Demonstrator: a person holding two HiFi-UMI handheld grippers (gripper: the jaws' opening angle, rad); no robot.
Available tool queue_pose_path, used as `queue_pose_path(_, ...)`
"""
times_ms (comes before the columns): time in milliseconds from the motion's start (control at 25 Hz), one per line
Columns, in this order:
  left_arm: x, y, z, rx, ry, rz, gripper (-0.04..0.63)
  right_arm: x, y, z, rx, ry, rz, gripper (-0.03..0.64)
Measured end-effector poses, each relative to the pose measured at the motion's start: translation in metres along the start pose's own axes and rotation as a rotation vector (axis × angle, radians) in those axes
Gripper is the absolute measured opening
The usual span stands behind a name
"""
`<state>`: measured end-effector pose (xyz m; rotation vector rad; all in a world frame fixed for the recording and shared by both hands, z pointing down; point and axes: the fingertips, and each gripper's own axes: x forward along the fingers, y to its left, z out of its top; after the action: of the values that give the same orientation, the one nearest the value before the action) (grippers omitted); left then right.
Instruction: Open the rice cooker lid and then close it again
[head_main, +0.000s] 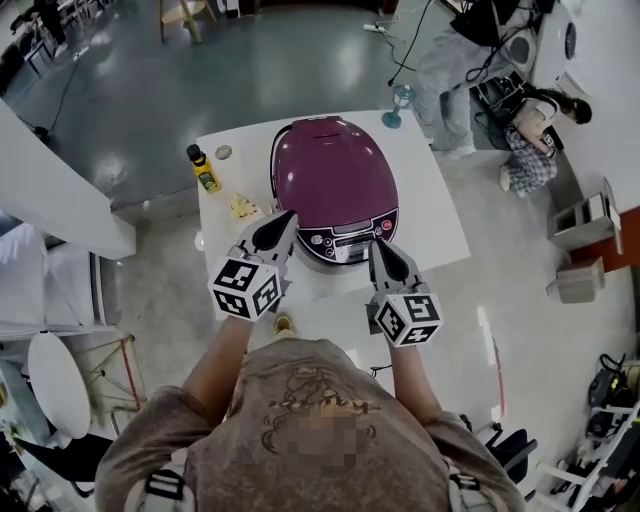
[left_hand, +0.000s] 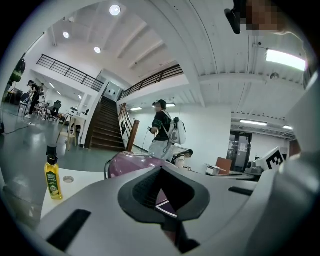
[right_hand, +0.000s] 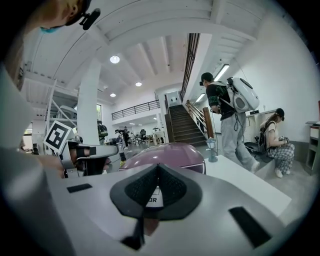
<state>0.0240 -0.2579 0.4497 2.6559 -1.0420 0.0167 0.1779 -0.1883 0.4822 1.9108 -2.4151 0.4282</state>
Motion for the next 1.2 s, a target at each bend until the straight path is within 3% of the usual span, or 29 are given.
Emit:
queue_pose_path(680,0.022,0.014,-0.021,-0.011,0.06,-0.008,0.02,0.042,-0.002,0.004,-0.135,0.105,0.021,0.003)
queue_pose_path(1200,0.027,0.022,-0.03,-0.011,0.077,0.005,0.02,0.054,-0.001,-0.004,-0.179,0.203,0.019,0.005)
